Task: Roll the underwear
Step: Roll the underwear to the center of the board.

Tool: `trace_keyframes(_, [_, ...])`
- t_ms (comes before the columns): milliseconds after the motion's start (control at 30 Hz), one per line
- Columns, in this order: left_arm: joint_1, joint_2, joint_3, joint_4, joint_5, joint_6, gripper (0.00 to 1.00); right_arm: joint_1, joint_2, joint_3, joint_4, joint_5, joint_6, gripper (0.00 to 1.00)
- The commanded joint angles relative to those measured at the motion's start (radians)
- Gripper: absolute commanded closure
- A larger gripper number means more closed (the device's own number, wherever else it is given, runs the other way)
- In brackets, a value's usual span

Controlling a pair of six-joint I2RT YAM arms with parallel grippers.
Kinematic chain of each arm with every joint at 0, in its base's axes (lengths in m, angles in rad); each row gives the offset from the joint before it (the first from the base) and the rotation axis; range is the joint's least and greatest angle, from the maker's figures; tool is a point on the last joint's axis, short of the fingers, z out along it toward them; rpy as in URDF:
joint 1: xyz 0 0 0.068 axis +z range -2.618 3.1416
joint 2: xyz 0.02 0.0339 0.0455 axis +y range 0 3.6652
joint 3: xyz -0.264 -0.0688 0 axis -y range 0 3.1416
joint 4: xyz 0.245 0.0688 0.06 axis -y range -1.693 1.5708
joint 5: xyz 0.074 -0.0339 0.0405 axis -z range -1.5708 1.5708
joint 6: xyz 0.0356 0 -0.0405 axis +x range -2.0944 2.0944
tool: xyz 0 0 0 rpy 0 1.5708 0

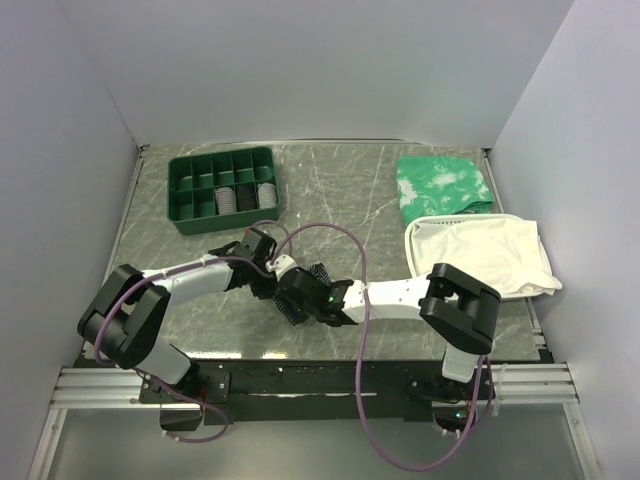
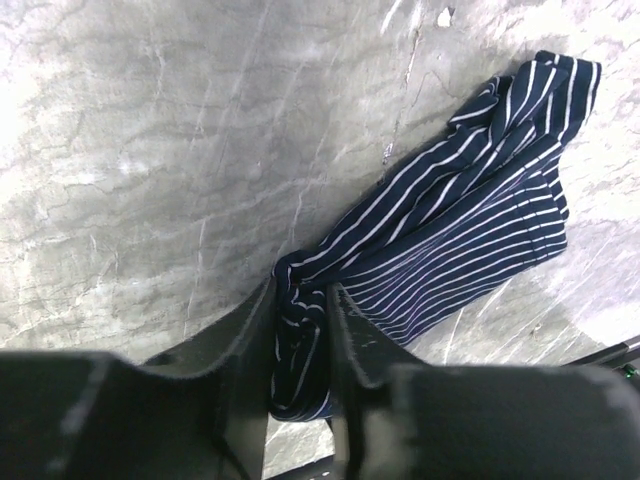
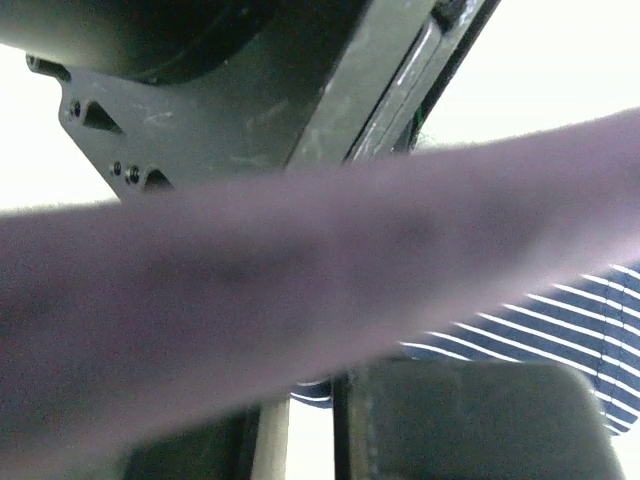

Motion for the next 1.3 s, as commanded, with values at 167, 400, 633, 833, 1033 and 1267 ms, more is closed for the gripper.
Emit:
trace_keyframes(167, [0.034,-0.073,-0.012,0.012,-0.044,-0.008,0.39,0.02,-0.055,-0.101,0.013,-0.13,0.025,0.94])
trace_keyframes(400, [0.075,-0.152,0.003,-0.004,-0.105,-0.031,0.28,-0.041,-0.091,-0.171,0.117,-0.27,0.109,0.94])
trace_keyframes(633, [0.089,-0.225,-0.063,0.03,-0.116,-0.032,0.26,-0.205,-0.097,-0.308,0.316,-0.518,0.212,0.92])
trace_keyframes(833, [0.089,-0.314,-0.168,0.127,-0.062,-0.035,0.25,-0.322,-0.026,-0.348,0.454,-0.734,0.288,0.9])
trace_keyframes(1033, [0.089,-0.411,-0.268,0.257,0.028,-0.003,0.25,-0.414,0.078,-0.345,0.533,-0.868,0.374,0.89])
trace_keyframes(1267, [0.078,-0.465,-0.365,0.423,0.143,-0.015,0.24,-0.482,0.141,-0.34,0.568,-0.954,0.434,0.88])
